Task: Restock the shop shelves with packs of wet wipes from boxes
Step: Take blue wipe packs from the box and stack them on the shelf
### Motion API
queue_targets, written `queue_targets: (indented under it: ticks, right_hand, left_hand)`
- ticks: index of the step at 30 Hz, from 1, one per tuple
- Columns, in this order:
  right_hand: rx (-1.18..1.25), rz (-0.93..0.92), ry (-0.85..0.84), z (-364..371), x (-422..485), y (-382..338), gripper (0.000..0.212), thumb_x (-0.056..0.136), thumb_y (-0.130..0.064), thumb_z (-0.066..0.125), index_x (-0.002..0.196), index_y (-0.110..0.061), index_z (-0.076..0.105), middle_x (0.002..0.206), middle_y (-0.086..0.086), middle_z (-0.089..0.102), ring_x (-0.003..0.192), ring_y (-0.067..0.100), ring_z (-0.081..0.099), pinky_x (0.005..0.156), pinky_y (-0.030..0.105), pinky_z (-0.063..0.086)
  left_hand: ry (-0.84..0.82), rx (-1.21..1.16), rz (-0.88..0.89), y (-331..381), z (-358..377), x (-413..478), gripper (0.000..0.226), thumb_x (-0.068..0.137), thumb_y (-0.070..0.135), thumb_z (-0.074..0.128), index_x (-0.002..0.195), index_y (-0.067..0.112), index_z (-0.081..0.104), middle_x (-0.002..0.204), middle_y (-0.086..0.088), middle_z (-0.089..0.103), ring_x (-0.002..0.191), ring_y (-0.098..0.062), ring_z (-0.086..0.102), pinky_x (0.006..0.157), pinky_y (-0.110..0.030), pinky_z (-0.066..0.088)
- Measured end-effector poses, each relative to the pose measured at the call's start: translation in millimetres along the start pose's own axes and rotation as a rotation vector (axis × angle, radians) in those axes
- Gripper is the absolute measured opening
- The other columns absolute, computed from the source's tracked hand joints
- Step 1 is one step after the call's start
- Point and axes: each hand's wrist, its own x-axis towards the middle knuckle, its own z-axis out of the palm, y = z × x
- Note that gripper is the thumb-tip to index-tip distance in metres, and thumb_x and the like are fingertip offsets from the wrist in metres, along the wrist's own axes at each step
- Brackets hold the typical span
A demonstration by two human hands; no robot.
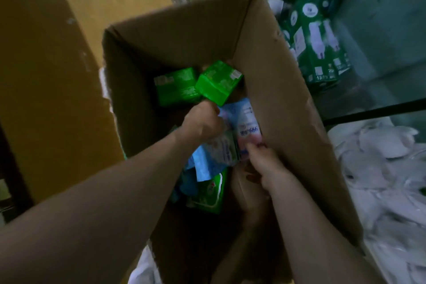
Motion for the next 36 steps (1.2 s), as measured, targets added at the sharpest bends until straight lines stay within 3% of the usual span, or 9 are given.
queue_targets:
  ticks: [4,8,11,16,21,26,28,31,36]
  right_hand:
    - [0.183,0.142,0.054,6.9,27.2,6.2,0.050,0.091,-0.041,0.058,0.124,-0.005,0.059,0.118,0.015,0.063,0.097,0.026,0.061,0.066,0.027,0.047]
    - [0.270,0.158,0.155,14.2,41.3,6.3,0.047,0.091,-0.034,0.059,0.122,0.001,0.059,0.116,0.013,0.064,0.095,0.024,0.059,0.071,0.028,0.042]
    - [0.341,0.143,0.219,23.1,42.7,7.4,0.041,0.085,-0.025,0.067,0.117,0.001,0.061,0.106,0.007,0.064,0.087,0.022,0.060,0.061,0.024,0.045]
    - [0.359,0.036,0.184,31.9,43.9,9.3,0.050,0.080,-0.016,0.073,0.125,0.000,0.056,0.116,0.016,0.065,0.090,0.022,0.064,0.048,0.014,0.047]
    - [0.323,-0.002,0.032,31.7,46.4,-4.8,0.027,0.082,-0.003,0.068,0.108,0.002,0.065,0.106,0.019,0.068,0.076,0.022,0.063,0.061,0.025,0.051]
    - [0.288,-0.001,0.020,23.7,41.4,0.3,0.038,0.080,-0.014,0.072,0.115,-0.005,0.062,0.103,0.013,0.068,0.076,0.021,0.065,0.048,0.022,0.048]
    - [0.331,0.009,0.021,19.7,34.8,1.4,0.039,0.080,-0.015,0.070,0.118,-0.010,0.060,0.104,0.009,0.069,0.084,0.021,0.066,0.057,0.023,0.050]
    - [0.385,0.017,0.003,13.2,19.8,-1.1,0.035,0.080,-0.017,0.062,0.116,-0.016,0.062,0.102,0.002,0.070,0.088,0.017,0.067,0.062,0.023,0.048]
    - [0.428,-0.073,-0.059,-3.8,-9.0,-23.5,0.029,0.081,-0.019,0.064,0.110,-0.017,0.066,0.098,0.001,0.072,0.084,0.016,0.068,0.065,0.026,0.052]
  left_hand:
    - [-0.064,0.003,-0.052,-9.2,13.7,36.1,0.052,0.083,0.035,0.066,0.127,0.009,0.055,0.127,-0.015,0.057,0.117,-0.033,0.054,0.097,-0.037,0.047]
    - [-0.047,-0.022,-0.106,-13.4,24.4,59.6,0.062,0.087,0.043,0.061,0.139,0.014,0.044,0.143,-0.019,0.039,0.130,-0.038,0.038,0.107,-0.037,0.037]
    - [-0.010,-0.067,-0.094,-16.4,26.2,67.9,0.065,0.092,0.044,0.057,0.144,0.011,0.035,0.148,-0.018,0.033,0.137,-0.035,0.030,0.113,-0.035,0.027]
    - [-0.021,-0.257,-0.135,-29.0,26.5,71.5,0.068,0.081,0.050,0.069,0.132,0.009,0.053,0.131,-0.011,0.056,0.118,-0.026,0.055,0.088,-0.025,0.044]
    - [-0.092,-0.379,-0.081,-35.7,30.3,72.9,0.063,0.079,0.033,0.077,0.133,0.014,0.053,0.125,-0.003,0.057,0.114,-0.018,0.057,0.095,-0.027,0.047]
    - [-0.177,-0.456,-0.081,-34.9,22.1,68.3,0.069,0.075,0.016,0.081,0.136,0.017,0.049,0.108,-0.003,0.060,0.087,-0.014,0.058,0.052,-0.017,0.047]
    - [-0.225,-0.497,-0.058,-32.2,20.8,63.5,0.052,0.073,0.008,0.081,0.118,0.011,0.057,0.102,-0.005,0.066,0.083,-0.017,0.063,0.057,-0.018,0.053]
    - [-0.292,-0.553,-0.035,-22.3,15.1,56.8,0.051,0.069,0.007,0.083,0.116,0.004,0.062,0.111,-0.008,0.068,0.098,-0.023,0.066,0.083,-0.033,0.056]
    - [-0.296,-0.780,-0.156,-15.0,2.8,28.6,0.042,0.074,0.018,0.080,0.111,0.005,0.066,0.109,-0.014,0.070,0.095,-0.028,0.069,0.086,-0.041,0.056]
